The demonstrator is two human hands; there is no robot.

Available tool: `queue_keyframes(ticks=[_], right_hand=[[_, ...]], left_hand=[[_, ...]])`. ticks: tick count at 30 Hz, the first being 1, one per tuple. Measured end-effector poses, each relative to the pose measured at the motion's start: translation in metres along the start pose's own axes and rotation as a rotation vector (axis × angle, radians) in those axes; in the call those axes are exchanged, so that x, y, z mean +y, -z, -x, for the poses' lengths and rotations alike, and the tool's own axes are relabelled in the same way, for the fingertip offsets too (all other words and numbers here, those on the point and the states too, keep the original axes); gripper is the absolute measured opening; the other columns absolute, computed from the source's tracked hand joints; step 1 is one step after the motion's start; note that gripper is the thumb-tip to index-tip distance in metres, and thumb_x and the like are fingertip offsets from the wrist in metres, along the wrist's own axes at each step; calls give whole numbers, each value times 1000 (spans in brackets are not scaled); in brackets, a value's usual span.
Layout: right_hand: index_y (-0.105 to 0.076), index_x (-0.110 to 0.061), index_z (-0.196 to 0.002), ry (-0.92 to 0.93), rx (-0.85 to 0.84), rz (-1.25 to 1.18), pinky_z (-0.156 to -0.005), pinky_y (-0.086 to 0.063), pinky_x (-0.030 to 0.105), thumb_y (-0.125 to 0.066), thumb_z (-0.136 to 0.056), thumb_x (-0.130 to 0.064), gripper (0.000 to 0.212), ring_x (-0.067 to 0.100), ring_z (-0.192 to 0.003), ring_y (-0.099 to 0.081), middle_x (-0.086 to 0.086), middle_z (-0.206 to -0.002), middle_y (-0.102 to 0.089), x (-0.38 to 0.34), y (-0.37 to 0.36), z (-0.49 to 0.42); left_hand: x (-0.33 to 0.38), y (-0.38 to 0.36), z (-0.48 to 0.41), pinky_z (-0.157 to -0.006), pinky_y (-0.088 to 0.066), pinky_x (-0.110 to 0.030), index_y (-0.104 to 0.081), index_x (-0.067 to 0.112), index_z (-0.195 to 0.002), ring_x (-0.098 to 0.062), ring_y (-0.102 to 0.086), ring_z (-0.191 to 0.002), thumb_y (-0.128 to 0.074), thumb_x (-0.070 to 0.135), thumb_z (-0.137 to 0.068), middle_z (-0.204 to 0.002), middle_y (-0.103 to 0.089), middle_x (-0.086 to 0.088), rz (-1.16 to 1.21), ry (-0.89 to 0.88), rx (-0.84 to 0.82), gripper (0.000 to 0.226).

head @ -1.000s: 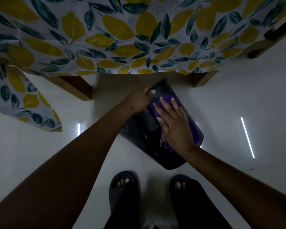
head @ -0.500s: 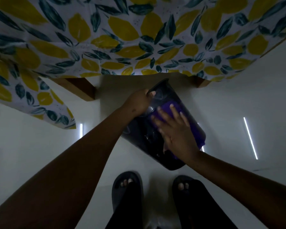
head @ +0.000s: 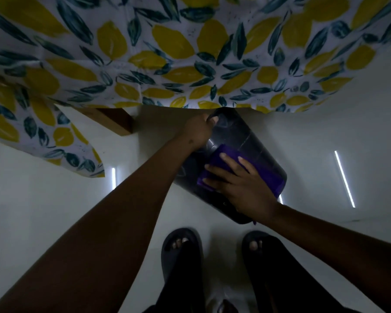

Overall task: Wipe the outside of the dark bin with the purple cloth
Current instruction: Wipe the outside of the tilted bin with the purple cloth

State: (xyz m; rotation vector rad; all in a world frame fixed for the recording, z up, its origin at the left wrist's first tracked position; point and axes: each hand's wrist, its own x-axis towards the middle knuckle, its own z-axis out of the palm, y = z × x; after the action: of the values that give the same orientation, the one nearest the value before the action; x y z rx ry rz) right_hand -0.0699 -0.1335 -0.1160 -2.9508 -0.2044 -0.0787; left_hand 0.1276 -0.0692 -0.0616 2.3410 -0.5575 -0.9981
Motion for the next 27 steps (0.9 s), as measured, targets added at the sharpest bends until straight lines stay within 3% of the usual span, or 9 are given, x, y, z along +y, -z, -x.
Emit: queue_keyframes(ticks=[3, 5, 8, 14, 16, 19, 21, 26, 27], right_hand=[[-44, -37, -140, -344, 109, -143, -114, -22, 46, -39, -96, -35, 44, 24, -146, -22, -10, -154, -34, -1, 5, 2], [-44, -36, -140, -396, 115, -162, -115, -20, 45, -39, -98, -35, 43, 24, -146, -21, -9, -153, -36, -5, 7, -3], [-42, -37, -142, -416, 114, -189, -116, -18, 43, -39, -99, -36, 43, 21, -147, -18, -11, -154, -33, -6, 5, -2], [-32, -33, -148, -642, 171, -317, -113, -29, 50, -29, -102, -39, 47, 21, -147, -19, -6, -157, -28, 26, 8, -17], [-29, -36, -148, -396, 92, -109, -114, -25, 51, -35, -100, -36, 48, 28, -147, -16, -5, -159, -24, 18, 2, -7], [-34, -38, -145, 192, -14, 150, -113, -16, 50, -41, -98, -38, 48, 31, -147, -16, -8, -158, -23, 17, -6, 10], [-36, -38, -145, 268, -18, 187, -114, -12, 45, -38, -98, -37, 47, 25, -148, -14, -11, -158, -23, 25, -2, 0], [-27, -39, -148, -498, 170, -209, -114, -14, 43, -28, -101, -37, 47, 20, -148, -10, -13, -159, -20, 19, 10, -36], [-27, -39, -148, -568, 181, -253, -114, -15, 44, -28, -102, -37, 46, 21, -148, -10, -12, -159, -21, 17, 10, -40]], left_hand=[[7, 1, -8, -91, -41, -32, -53, 4, -129, -35, -53, -118, -38, 33, -100, -129, -57, -21, -3, -21, 40, 43], [4, 1, -7, -81, -41, -31, -55, 6, -124, -33, -57, -109, -41, 36, -99, -120, -61, -18, 4, -19, 52, 42], [-12, 4, 13, -82, -46, -38, -57, 6, -110, -31, -61, -100, -50, 41, -92, -104, -65, -15, 60, -84, 76, 40], [-48, -4, 53, -82, -43, -26, -56, 17, -117, -26, -62, -104, -39, 42, -98, -114, -68, -9, 42, -92, 159, 37], [-46, -6, 47, -81, -41, -25, -56, 15, -118, -28, -62, -106, -38, 41, -98, -114, -68, -12, 23, -100, 175, 38], [-40, -5, 37, -72, -35, -21, -56, 14, -116, -29, -63, -100, -38, 40, -98, -110, -69, -14, -23, -116, 175, 37], [-35, -2, 31, -72, -39, -24, -56, 15, -117, -30, -65, -97, -39, 41, -98, -107, -69, -13, -12, -126, 160, 37], [-21, 0, 18, -88, -41, -29, -54, 14, -124, -27, -58, -112, -39, 38, -99, -122, -64, -12, 24, -165, 119, 38], [-22, 0, 18, -88, -41, -29, -55, 14, -123, -27, -58, -112, -38, 39, -99, -122, -64, -12, 27, -159, 123, 38]])
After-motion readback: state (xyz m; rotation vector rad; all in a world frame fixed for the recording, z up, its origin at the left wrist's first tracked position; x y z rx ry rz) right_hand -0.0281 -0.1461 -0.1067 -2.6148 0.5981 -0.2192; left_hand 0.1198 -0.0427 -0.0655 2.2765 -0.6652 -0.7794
